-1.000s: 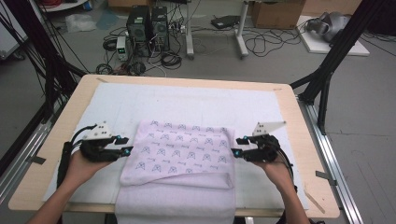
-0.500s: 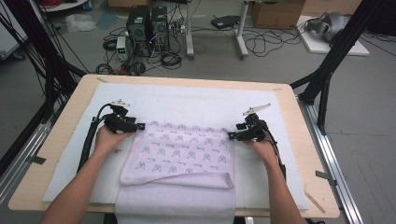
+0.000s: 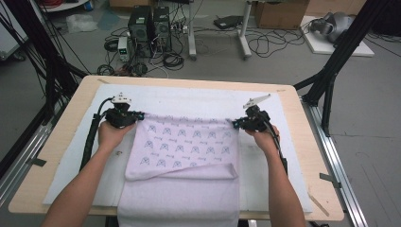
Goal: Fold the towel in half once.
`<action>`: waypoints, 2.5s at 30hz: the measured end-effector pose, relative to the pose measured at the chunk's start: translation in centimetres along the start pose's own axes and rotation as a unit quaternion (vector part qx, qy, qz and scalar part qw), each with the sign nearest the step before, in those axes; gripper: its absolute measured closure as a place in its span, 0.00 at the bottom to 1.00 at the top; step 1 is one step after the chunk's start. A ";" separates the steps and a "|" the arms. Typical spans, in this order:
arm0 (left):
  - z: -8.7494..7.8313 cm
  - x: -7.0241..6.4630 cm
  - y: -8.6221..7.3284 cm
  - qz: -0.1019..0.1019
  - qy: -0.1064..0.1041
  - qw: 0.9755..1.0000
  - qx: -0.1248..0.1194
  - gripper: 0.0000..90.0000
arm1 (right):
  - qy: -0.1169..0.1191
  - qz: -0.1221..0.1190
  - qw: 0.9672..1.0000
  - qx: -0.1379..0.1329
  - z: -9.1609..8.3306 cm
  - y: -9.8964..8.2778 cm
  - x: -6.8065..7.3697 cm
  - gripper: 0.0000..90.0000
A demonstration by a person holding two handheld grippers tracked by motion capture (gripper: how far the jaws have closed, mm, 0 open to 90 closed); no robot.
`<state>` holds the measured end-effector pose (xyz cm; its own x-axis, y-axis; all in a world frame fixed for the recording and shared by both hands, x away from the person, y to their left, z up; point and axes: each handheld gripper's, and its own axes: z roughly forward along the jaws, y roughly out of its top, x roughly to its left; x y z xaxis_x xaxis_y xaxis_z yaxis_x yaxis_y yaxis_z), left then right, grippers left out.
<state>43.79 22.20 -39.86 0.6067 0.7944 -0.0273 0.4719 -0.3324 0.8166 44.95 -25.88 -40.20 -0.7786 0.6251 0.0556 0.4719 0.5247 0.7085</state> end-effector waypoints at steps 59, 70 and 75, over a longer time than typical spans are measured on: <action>-7.8 -6.4 -6.8 0.100 -0.125 0.987 0.022 0.96 | 0.091 -0.017 0.995 -0.040 -4.5 -5.7 7.7 0.97; -13.3 -9.0 -9.3 0.115 -0.170 0.979 0.016 0.72 | 0.121 -0.046 0.991 -0.029 -8.0 -9.8 12.6 0.78; -12.5 -8.9 -9.5 0.106 -0.170 0.979 0.026 0.68 | 0.128 -0.039 0.990 -0.051 -8.0 -9.7 12.6 0.71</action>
<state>25.92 24.65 -40.16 0.8687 0.4919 -0.0584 0.3385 -0.5033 0.7951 27.26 -27.73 -40.72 -0.8967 0.4109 0.1644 0.3712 0.4961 0.7849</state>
